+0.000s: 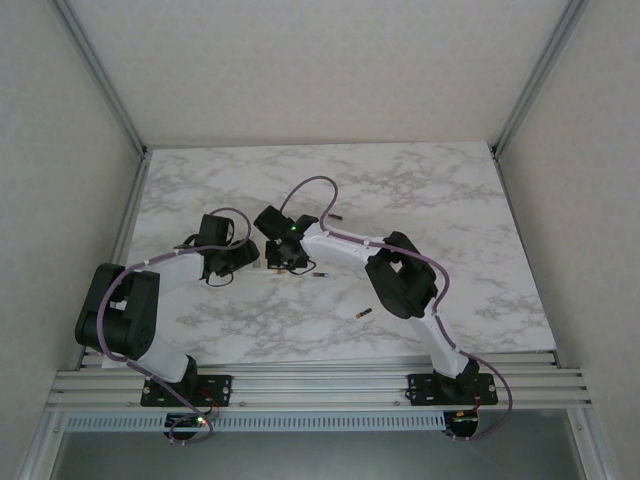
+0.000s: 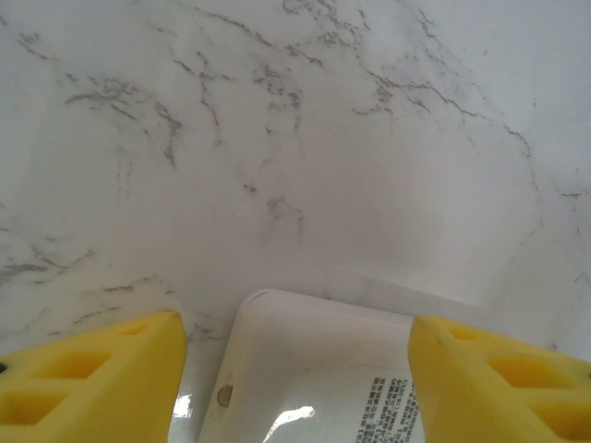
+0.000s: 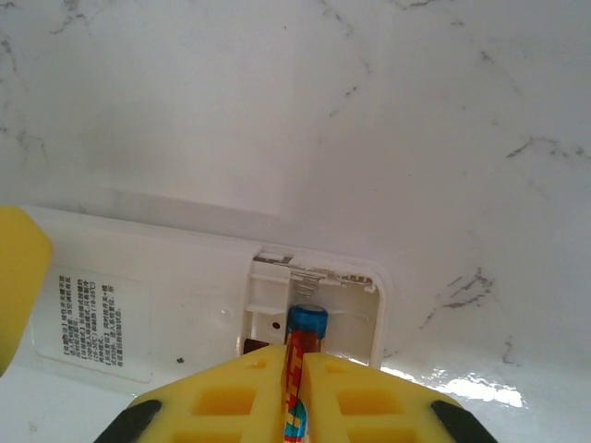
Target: Load the batteries into the remote control
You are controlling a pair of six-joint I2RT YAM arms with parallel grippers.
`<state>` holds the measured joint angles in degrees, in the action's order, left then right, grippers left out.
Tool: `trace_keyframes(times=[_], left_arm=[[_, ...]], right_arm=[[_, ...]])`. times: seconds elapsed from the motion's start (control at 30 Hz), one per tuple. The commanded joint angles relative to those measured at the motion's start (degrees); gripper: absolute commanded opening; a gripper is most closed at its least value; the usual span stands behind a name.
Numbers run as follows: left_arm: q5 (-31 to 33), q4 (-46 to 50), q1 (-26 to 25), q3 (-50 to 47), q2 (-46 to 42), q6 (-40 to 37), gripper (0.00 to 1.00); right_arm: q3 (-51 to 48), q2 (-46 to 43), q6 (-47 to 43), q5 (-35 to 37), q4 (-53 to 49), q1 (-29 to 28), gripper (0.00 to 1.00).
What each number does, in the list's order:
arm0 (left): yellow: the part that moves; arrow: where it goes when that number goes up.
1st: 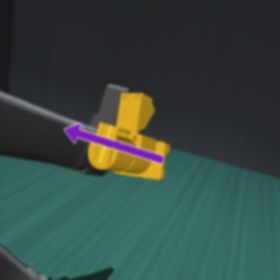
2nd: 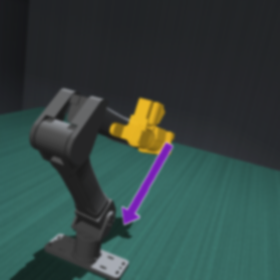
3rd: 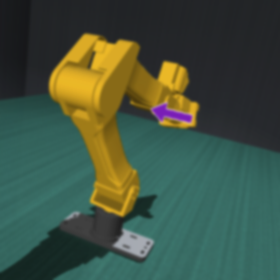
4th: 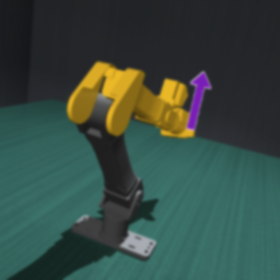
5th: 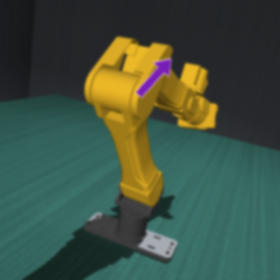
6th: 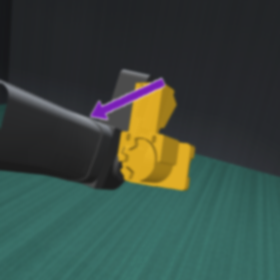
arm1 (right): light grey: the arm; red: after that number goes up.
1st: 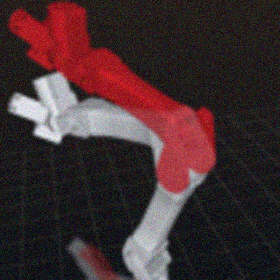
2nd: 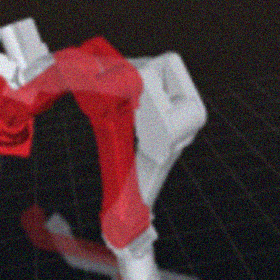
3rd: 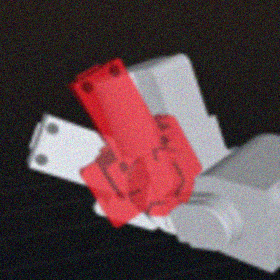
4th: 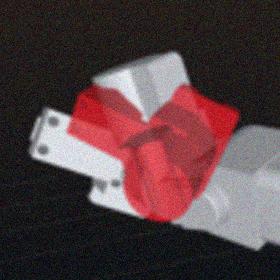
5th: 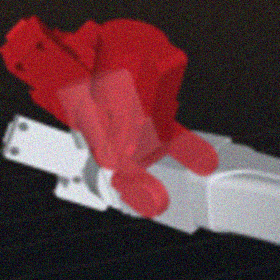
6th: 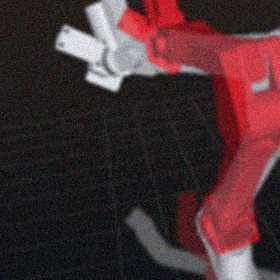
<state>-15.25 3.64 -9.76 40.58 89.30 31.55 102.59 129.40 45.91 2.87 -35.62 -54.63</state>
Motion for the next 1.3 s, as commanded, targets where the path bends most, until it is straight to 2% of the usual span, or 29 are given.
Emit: trace_keyframes(times=[0.0, 0.27, 0.53, 0.67, 0.8, 1.27], left_arm=[[-0.4, 0.6, -0.1, -0.4, -0.3, -0.2, 0.64], [-0.2, 0.8, 0.0, -0.4, -0.7, -0.1, 0.64], [-0.2, 0.8, 0.0, -0.6, -1.2, 0.0, 0.64], [-0.3, 0.6, 0.0, -0.7, -1.2, 0.2, 0.64], [-0.4, 0.6, -0.1, -0.7, -0.9, 0.3, 0.65], [-0.3, 0.6, -0.1, -0.6, -0.7, 0.2, 0.64]], right_arm=[[2.3, 5.2, -1.3, 2.4, 1.6, -0.6, 0.12], [7.4, 1.1, -3.2, 3.6, -2.4, -0.6, 0.16], [0.8, -6.3, 1.0, 3.7, -1.6, -0.9, 0.17], [-4.2, -8.6, 5.5, 0.1, 0.1, -1.0, 0.21], [-6.4, -8.6, 6.3, -1.1, 2.0, -1.1, 0.22], [-4.9, -3.9, 5.4, -1.8, 1.8, -1.3, 0.21]])
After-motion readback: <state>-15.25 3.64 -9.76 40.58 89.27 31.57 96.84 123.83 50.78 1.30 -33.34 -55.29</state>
